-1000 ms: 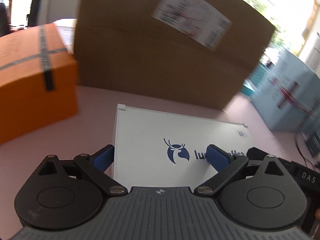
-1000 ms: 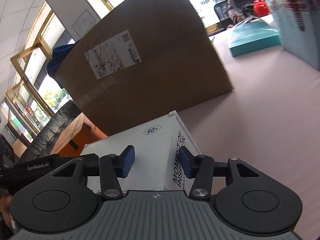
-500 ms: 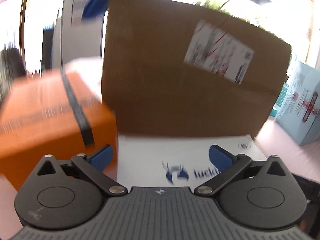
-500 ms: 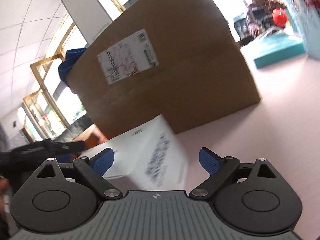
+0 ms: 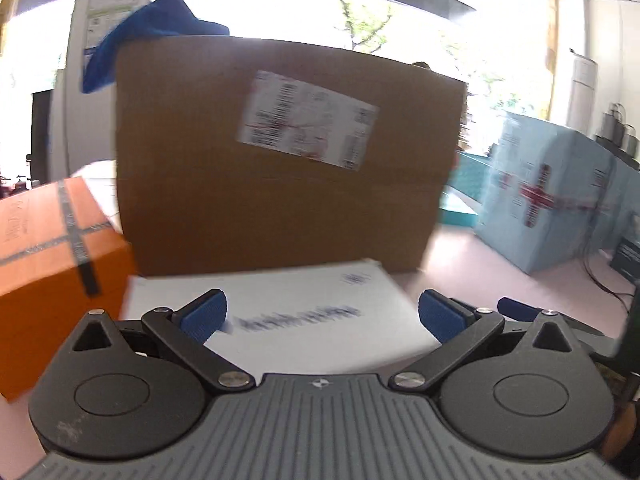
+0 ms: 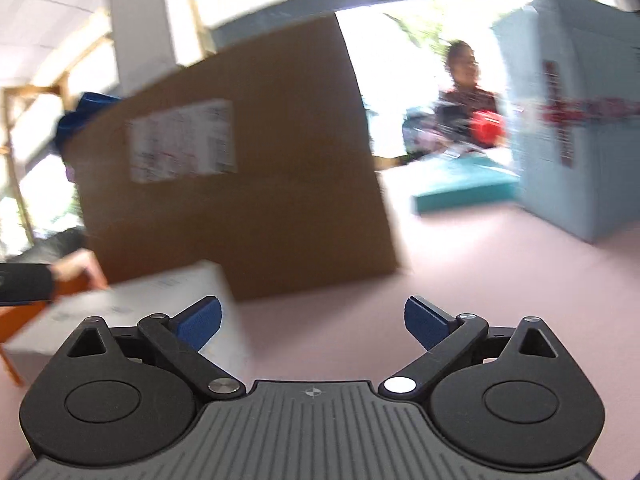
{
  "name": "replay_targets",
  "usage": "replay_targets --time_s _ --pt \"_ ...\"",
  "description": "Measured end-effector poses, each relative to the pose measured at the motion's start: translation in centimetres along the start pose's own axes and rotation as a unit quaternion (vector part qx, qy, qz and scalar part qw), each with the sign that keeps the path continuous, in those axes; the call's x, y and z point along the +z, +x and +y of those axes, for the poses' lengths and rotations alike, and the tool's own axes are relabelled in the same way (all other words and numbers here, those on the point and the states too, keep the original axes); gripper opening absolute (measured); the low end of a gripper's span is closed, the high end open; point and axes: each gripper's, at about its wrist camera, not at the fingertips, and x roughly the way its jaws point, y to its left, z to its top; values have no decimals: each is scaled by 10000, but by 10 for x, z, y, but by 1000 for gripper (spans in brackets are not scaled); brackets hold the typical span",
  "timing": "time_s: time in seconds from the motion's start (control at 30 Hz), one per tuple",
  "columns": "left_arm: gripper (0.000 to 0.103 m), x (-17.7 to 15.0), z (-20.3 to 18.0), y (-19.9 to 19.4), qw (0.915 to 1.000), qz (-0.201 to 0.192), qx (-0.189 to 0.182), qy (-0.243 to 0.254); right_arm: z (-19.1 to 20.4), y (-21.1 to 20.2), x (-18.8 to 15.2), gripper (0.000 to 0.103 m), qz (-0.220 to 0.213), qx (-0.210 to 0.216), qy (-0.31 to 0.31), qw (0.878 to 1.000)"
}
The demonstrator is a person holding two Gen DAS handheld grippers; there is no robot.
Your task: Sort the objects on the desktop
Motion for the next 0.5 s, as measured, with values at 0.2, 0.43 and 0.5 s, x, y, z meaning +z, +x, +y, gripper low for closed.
replay_targets --time_s 0.2,0.43,0.5 --pt "103 0 -79 30 9923 916 -828 -110 -64 -25 7 102 35 -1535 380 9874" --pt "101 -38 -89 108 9724 2254 -598 -93 -60 -29 1 103 -1 -2093 -1071 9720" --pt "98 -53 -91 111 9739 2187 -583 167 -59 -10 -2 103 579 -2006 -1213 9704"
